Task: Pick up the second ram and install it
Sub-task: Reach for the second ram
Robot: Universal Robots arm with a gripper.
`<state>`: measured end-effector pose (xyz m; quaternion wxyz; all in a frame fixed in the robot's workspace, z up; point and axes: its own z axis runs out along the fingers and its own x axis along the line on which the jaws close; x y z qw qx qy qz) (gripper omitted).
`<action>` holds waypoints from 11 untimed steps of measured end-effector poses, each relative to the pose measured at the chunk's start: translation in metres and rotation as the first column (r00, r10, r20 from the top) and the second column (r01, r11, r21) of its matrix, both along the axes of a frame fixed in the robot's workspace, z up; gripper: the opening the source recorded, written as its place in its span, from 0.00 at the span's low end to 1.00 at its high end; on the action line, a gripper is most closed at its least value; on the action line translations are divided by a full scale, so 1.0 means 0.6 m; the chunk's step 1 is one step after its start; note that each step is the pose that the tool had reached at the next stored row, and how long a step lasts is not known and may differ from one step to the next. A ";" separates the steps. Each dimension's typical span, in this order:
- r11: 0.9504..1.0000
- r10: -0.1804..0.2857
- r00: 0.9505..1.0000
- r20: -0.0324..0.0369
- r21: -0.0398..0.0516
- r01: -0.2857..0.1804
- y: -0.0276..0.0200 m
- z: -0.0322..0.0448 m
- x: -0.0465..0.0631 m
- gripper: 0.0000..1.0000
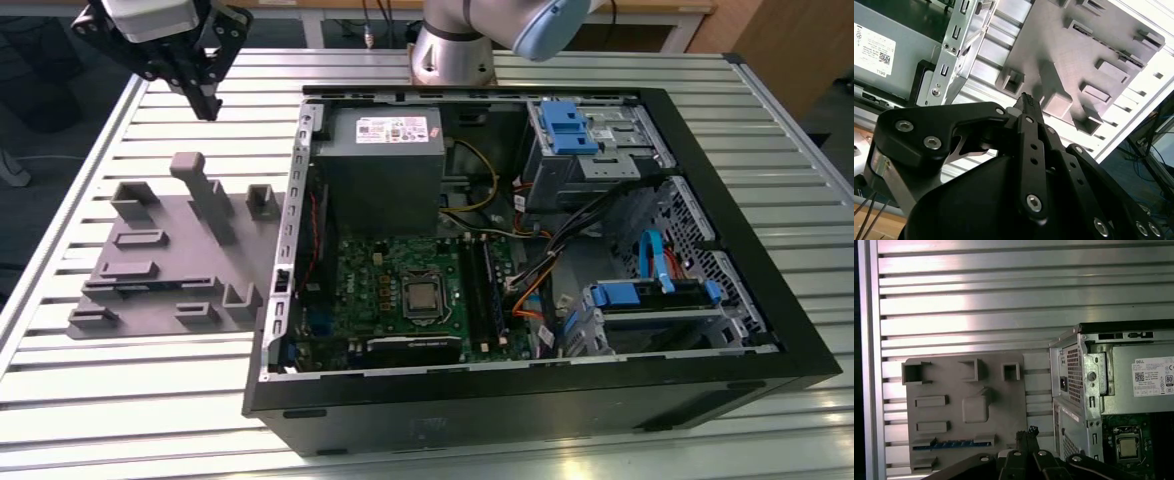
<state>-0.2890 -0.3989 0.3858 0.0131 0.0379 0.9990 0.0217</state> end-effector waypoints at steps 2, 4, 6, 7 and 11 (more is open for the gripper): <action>1.000 0.000 1.000 0.000 0.000 0.000 0.0000 0.000 -0.002 0.11; 1.000 0.000 1.000 0.000 0.000 0.000 0.0000 0.000 -0.005 0.11; 1.000 0.000 1.000 0.000 0.000 0.000 0.0000 0.000 -0.007 0.11; 1.000 0.000 1.000 0.000 0.000 0.000 0.0000 0.000 -0.009 0.11; 1.000 0.000 1.000 0.000 0.000 0.000 0.0000 -0.001 -0.015 0.11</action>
